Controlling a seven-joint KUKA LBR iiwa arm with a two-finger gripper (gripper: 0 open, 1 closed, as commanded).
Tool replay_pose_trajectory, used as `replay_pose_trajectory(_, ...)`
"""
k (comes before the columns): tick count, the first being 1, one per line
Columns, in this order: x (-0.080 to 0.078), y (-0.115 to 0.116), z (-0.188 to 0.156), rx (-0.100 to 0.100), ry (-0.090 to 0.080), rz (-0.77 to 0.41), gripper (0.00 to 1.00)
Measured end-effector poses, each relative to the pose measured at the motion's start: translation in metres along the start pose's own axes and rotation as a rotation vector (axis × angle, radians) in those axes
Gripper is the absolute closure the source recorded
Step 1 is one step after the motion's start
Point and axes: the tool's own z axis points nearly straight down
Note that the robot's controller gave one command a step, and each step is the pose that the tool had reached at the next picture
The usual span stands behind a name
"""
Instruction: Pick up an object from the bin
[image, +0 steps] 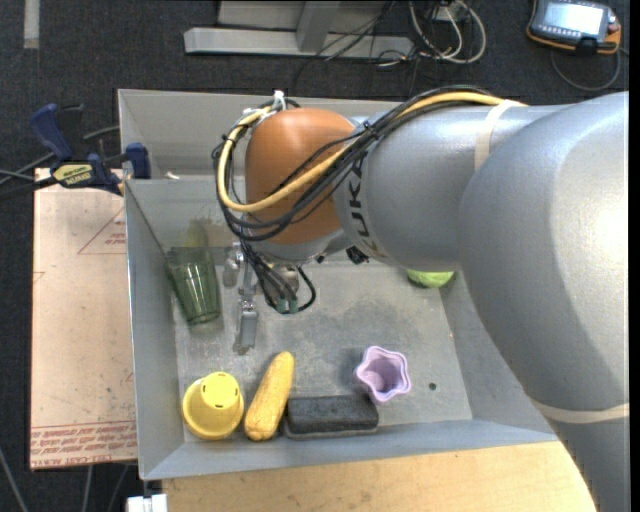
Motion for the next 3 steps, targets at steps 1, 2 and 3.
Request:
replay_pose_trajectory(1, 0.043, -0.015, 0.036, -0.002, -0.004, -0.042, 0.0)
replay_pose_trajectory(2, 0.066, -0.008, 0.059, -0.003, -0.001, -0.195, 0.0)
replay_pose_trajectory(3, 0.075, -0.012, 0.063, -0.006, -0.022, -0.259, 0.0)
